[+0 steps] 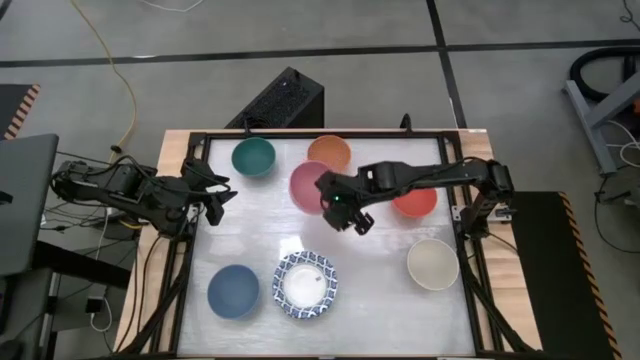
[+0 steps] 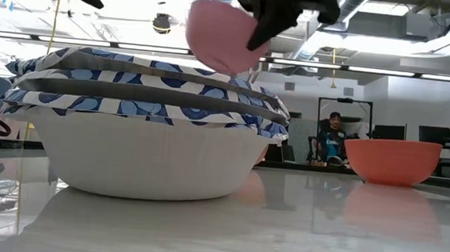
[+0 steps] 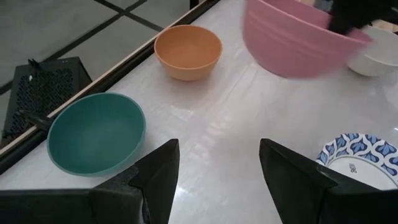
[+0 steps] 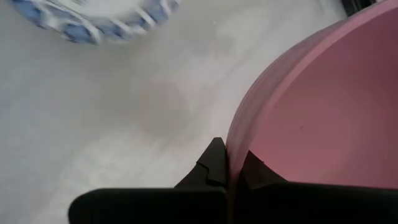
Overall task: Nest bowls inside each other
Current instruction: Stack the pink bowl on the blue patterned bowls
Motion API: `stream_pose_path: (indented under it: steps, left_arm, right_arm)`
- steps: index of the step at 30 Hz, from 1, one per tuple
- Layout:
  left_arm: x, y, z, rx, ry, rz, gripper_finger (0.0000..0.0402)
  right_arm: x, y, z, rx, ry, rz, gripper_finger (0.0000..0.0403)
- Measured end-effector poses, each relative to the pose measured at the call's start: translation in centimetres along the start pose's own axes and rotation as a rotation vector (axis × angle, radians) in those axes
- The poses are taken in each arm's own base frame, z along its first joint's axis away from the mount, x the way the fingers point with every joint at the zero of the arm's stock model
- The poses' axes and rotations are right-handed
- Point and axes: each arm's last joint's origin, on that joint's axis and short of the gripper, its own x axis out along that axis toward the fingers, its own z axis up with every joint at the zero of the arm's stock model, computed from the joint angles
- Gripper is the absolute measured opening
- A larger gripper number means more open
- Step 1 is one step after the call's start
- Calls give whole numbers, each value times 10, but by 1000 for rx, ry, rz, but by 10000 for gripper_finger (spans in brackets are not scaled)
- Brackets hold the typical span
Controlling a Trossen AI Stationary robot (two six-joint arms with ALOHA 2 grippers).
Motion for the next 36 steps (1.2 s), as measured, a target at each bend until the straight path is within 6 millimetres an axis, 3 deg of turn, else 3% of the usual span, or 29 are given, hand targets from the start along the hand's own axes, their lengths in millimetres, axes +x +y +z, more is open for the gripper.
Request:
stream_pose_path:
  steps: [6, 19, 36]
  left_arm:
    - [0, 1, 1, 0, -18, 28, 212]
    - [0, 1, 1, -18, -19, 29, 212]
    - [0, 1, 0, -15, -18, 29, 212]
  right_arm:
    - [-3, 16, 20, -170, -53, 19, 8]
    - [-2, 38, 53, -331, -229, 44, 8]
    - [42, 69, 76, -523, -267, 203, 8]
